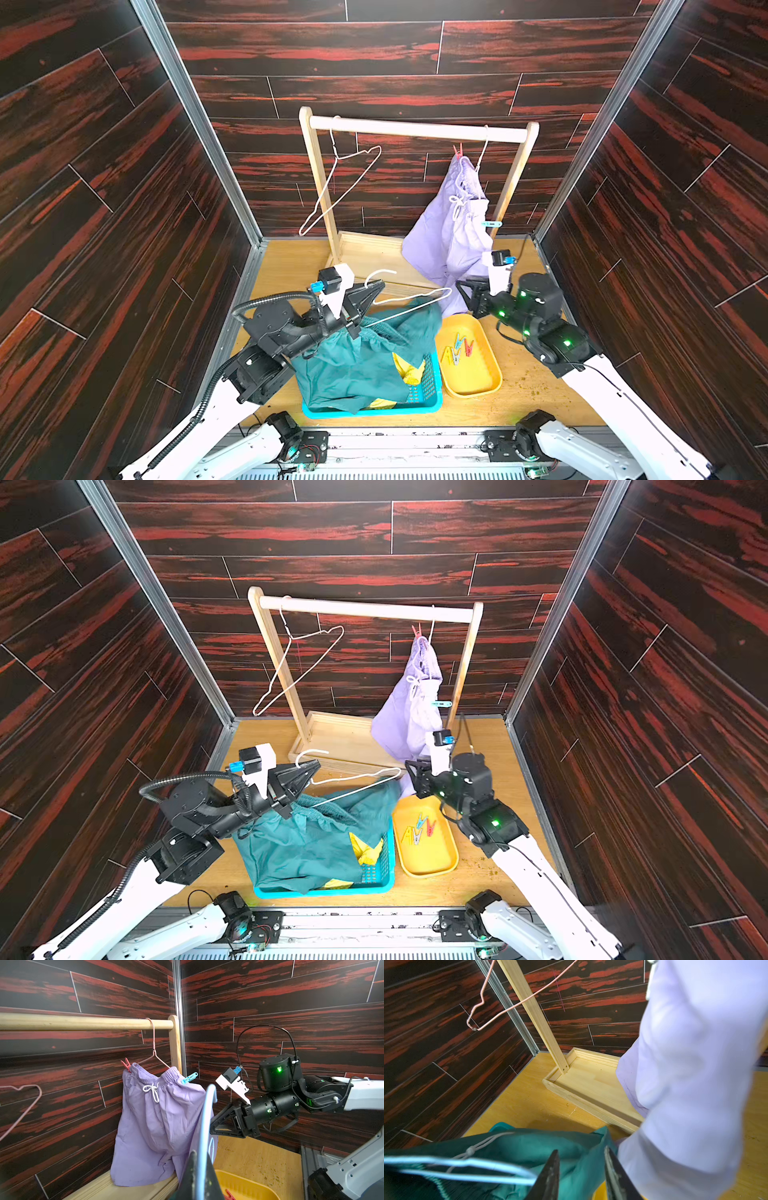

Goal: Remove the clothespins securing shorts to the hanger
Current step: Remove the shorts from the hanger.

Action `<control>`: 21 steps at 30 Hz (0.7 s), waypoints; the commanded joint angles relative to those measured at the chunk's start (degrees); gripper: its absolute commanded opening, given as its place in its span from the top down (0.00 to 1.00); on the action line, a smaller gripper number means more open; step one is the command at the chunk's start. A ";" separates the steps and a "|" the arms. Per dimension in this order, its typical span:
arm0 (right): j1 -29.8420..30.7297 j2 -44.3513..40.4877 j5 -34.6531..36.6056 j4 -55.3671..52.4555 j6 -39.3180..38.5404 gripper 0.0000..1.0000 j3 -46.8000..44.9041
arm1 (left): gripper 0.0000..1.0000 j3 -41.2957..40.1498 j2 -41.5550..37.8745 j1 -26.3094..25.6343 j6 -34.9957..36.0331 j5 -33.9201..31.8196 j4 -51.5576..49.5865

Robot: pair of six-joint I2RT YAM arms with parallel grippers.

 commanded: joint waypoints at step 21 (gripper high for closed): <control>-2.37 12.21 -50.08 -6.77 -32.98 0.30 16.19 | 1.00 4.95 1.60 0.30 1.75 5.13 -5.73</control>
